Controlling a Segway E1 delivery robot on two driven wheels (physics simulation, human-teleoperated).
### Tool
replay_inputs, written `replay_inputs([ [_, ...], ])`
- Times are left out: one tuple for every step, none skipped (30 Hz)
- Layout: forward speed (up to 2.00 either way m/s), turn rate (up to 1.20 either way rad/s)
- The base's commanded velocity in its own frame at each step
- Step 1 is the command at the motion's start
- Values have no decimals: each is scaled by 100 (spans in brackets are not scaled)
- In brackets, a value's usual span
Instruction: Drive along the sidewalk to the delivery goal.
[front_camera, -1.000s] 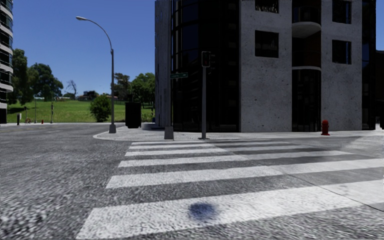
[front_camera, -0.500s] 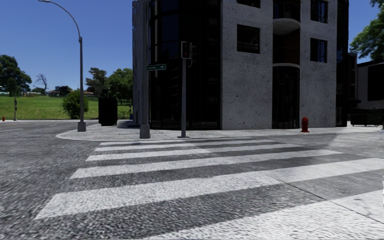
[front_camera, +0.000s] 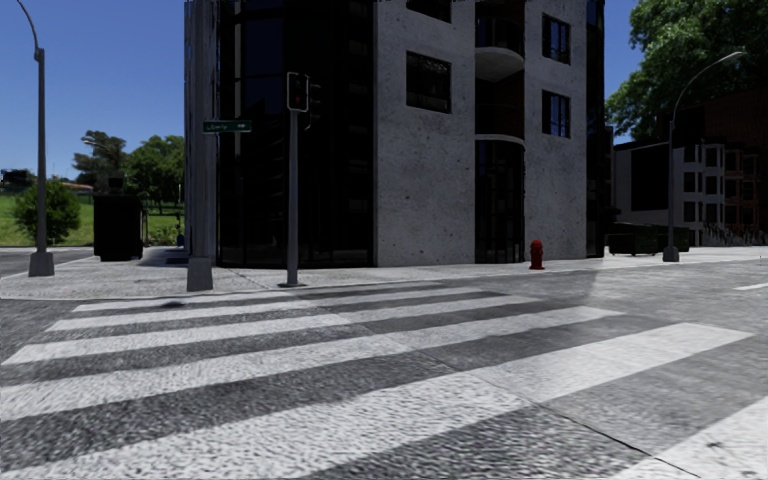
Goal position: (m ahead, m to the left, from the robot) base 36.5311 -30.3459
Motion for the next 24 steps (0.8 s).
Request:
replay_inputs([
  [119, 0],
  [119, 0],
  [119, 0],
  [119, 0],
  [119, 0],
  [119, 0],
  [119, 0],
  [119, 0],
  [134, 0],
  [200, 0],
  [200, 0],
  [200, 0],
  [200, 0],
  [200, 0],
  [200, 0],
  [200, 0],
  [200, 0],
  [200, 0],
  [200, 0],
  [200, 0],
  [200, 0],
  [200, 0],
  [200, 0],
  [200, 0],
])
